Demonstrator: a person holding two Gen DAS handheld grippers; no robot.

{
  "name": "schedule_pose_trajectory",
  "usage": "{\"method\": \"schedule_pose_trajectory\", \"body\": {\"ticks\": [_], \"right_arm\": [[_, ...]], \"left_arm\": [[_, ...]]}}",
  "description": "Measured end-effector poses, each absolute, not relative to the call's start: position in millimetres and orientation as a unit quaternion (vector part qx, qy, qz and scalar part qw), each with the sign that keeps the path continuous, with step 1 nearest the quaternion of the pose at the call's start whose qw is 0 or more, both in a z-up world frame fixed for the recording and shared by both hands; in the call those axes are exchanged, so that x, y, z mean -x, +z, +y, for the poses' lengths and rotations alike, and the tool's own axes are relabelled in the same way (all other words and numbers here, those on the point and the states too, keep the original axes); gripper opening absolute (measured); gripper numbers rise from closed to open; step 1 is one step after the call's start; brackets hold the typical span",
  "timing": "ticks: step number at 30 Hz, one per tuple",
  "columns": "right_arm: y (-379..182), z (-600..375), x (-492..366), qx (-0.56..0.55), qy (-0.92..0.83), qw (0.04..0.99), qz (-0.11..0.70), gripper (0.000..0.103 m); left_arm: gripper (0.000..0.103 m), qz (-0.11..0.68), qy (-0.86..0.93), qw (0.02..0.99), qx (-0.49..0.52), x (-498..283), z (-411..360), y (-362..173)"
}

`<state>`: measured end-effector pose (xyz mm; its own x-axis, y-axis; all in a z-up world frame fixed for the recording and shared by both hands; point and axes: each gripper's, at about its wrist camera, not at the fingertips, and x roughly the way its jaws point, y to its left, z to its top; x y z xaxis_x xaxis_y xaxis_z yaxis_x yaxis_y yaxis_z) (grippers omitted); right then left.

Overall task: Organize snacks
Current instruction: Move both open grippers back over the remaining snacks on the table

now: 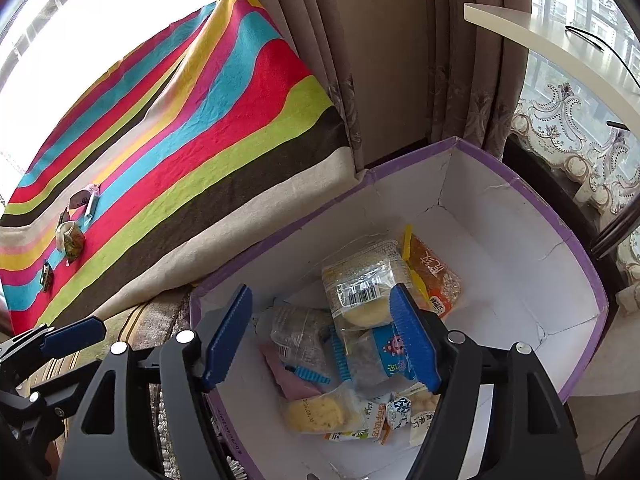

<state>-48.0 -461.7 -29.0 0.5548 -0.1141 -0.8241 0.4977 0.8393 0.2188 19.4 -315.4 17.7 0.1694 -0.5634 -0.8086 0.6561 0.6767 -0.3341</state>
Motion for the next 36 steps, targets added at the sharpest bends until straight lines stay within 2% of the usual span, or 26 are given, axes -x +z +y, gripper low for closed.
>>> {"method": "schedule_pose_trajectory", "body": {"ticks": [11, 36], "right_arm": [[-20, -430, 26, -0.205, -0.139, 0.862, 0.441, 0.070], [4, -334, -40, -0.147, -0.042, 0.877, 0.456, 0.070]], "left_arm": [[0.066, 0.488, -0.329, 0.808, 0.004, -49, -255, 24], [0.066, 0.459, -0.086, 0.868, 0.171, -113, -41, 16]]}}
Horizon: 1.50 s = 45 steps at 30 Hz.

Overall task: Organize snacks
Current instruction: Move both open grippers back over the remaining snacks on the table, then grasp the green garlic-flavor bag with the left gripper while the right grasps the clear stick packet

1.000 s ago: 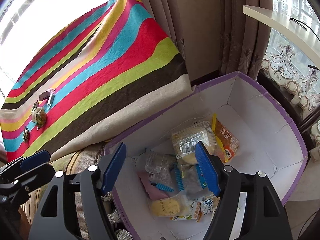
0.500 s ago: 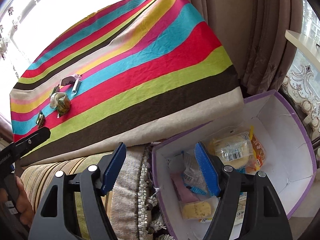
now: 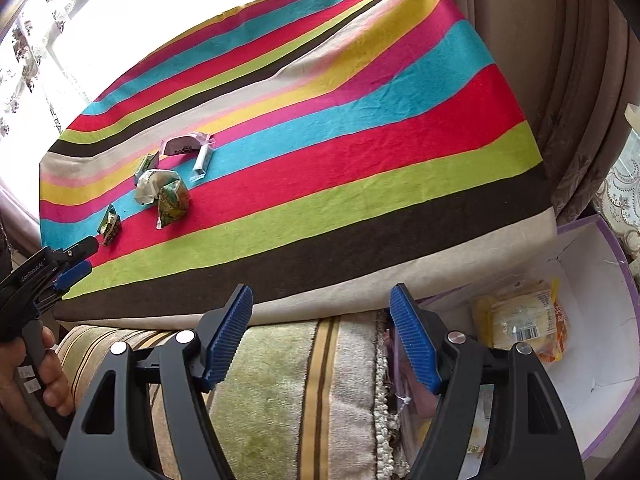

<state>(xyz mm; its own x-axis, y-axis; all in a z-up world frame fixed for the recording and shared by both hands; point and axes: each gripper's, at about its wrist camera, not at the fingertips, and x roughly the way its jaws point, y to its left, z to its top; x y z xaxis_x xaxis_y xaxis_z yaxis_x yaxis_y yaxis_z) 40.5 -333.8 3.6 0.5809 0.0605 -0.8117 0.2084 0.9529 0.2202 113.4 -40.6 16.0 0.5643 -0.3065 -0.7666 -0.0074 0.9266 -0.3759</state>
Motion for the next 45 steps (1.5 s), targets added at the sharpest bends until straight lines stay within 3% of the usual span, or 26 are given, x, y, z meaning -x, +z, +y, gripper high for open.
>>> {"method": "schedule_pose_trajectory", "body": {"ticks": [11, 21, 25, 28, 38, 45], "right_arm": [[3, -276, -78, -0.103, 0.007, 0.879, 0.465, 0.074], [-4, -237, -115, -0.086, 0.040, 0.877, 0.470, 0.074], [-5, -226, -129, -0.077, 0.047, 0.879, 0.468, 0.074], [-3, -225, -141, -0.083, 0.044, 0.882, 0.461, 0.075], [13, -223, -195, -0.090, 0.014, 0.906, 0.414, 0.074], [-2, -216, -241, -0.068, 0.002, 0.900, 0.431, 0.059]], "left_arm": [[0.059, 0.460, -0.023, 0.862, 0.211, -145, 15, 2], [0.054, 0.467, -0.024, 0.857, 0.218, -176, 18, -10], [0.052, 0.472, -0.026, 0.857, 0.205, -187, 11, -15], [0.044, 0.475, -0.022, 0.860, 0.185, -193, 5, -17], [0.039, 0.465, -0.011, 0.875, 0.130, -197, -12, -17], [0.037, 0.458, -0.009, 0.880, 0.129, -195, -15, -17]]}}
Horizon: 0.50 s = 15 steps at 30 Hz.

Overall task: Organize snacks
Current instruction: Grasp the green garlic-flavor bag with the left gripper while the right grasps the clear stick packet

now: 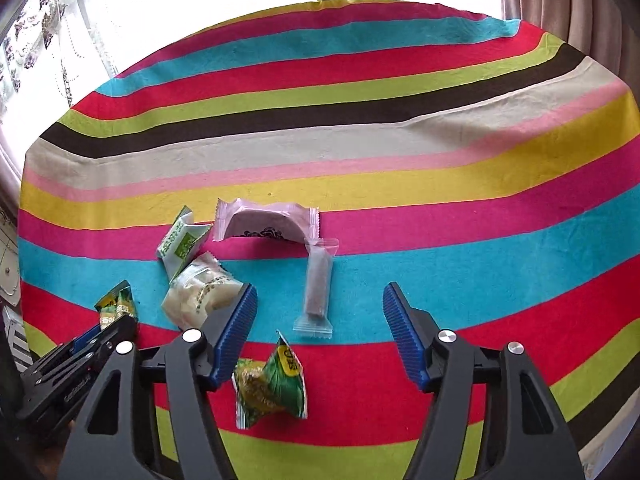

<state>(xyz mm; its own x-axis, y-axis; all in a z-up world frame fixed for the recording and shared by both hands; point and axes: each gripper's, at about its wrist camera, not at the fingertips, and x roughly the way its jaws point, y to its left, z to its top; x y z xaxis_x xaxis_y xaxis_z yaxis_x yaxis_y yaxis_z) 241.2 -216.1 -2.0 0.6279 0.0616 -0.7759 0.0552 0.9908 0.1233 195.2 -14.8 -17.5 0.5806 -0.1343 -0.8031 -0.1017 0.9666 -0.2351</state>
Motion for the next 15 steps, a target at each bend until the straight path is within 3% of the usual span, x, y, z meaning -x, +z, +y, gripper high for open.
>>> {"method": "schedule_pose_trajectory", "body": {"ticks": [9, 12, 15], "right_arm": [[-29, -212, -269, -0.048, -0.003, 0.887, 0.459, 0.031], [-29, -210, -267, -0.030, -0.010, 0.891, 0.453, 0.016], [-30, -213, -265, -0.028, -0.008, 0.894, 0.448, 0.014]], "left_arm": [[0.036, 0.447, -0.013, 0.884, 0.138, -194, -12, -17], [0.036, 0.443, -0.012, 0.885, 0.140, -191, -12, -16], [0.036, 0.440, -0.012, 0.886, 0.142, -188, -11, -16]]}}
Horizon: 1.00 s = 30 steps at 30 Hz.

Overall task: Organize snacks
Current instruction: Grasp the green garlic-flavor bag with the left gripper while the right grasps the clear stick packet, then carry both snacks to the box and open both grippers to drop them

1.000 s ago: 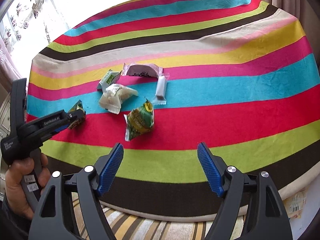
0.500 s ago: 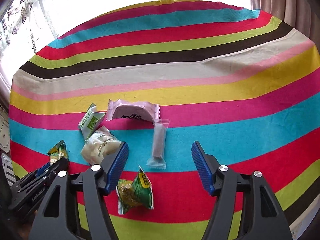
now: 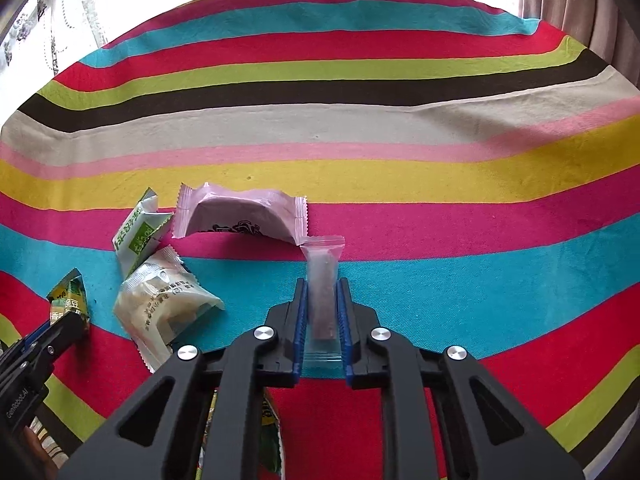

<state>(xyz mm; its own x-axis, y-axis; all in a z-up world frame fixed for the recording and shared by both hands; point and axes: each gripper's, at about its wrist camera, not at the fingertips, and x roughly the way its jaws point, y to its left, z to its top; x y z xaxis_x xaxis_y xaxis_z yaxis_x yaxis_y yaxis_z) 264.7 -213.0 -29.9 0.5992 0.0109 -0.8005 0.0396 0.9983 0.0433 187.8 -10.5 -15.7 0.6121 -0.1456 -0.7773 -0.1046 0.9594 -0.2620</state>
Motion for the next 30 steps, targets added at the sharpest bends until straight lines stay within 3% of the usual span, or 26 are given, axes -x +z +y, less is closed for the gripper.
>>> {"method": "schedule_pose_trajectory", "body": {"ticks": [30], "right_arm": [[-5, -273, -158, -0.098, -0.020, 0.897, 0.432, 0.013]], "left_arm": [[0.036, 0.430, -0.058, 0.894, 0.110, -146, -58, 15]]}}
